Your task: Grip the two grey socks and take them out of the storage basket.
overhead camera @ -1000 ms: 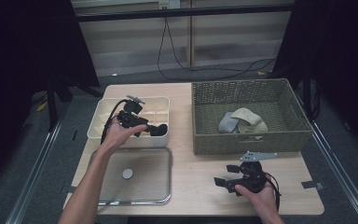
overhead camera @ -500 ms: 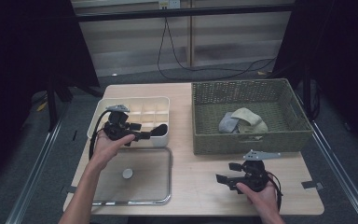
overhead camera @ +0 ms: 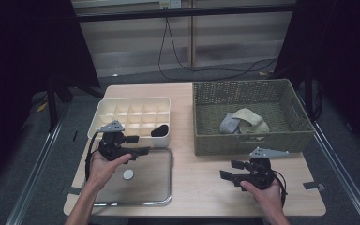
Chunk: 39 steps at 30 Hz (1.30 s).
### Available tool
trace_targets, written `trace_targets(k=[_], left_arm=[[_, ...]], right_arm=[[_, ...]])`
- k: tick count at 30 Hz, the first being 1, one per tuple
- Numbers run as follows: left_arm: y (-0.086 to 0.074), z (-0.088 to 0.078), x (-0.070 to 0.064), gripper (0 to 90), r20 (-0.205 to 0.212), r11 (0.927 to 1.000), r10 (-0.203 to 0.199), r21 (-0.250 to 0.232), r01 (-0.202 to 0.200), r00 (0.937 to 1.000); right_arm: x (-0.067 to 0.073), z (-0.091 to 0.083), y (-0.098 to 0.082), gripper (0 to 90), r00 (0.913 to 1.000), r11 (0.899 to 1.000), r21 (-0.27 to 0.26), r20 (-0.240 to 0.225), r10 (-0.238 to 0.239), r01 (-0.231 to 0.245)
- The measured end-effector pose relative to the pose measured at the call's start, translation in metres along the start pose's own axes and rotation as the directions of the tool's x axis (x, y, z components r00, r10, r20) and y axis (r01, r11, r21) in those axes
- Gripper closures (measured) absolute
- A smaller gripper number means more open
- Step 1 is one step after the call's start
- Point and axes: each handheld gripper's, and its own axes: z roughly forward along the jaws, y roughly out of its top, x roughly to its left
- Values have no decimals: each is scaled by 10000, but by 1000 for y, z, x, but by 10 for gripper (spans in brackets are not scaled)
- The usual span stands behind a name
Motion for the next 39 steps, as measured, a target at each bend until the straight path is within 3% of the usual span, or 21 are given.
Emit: trace_targets(k=[4,10,17,20,25,27,32,39], left_arm=[[-15,0,-10,273,136,9997,197,114,-199,9997],[-37,-1,-21,281,152,9997,140,201,-143,9998],[-58,-2,-33,282,377,9999,85,91,-89,9993],[-63,-3,-38,281,549,10000,20,-54,-17,9985],[-70,-4,-45,278,491,9999,111,86,-115,9987],[-72,-5,-46,280,726,10000,-42,-8,43,9974],[-77,-6,-40,273,685,9994,-339,-84,346,9971],[-80,-4,-42,260,748,9996,-290,65,286,9968]], right_arm=[[-2,-4,5,321,9999,9999,-93,75,-136,137],[-4,-8,11,374,9998,9998,-154,152,-157,159],[-4,-14,20,460,9998,9995,-279,-111,-141,137],[-2,-16,27,469,9996,9990,-350,6,-291,292],[-4,-23,40,484,9983,9977,-409,205,-541,549],[-6,-25,45,489,9985,9980,-358,193,-508,514],[-12,-27,60,498,9980,9981,-178,239,-579,583],[-21,-30,82,503,9971,9975,-211,358,-670,678]])
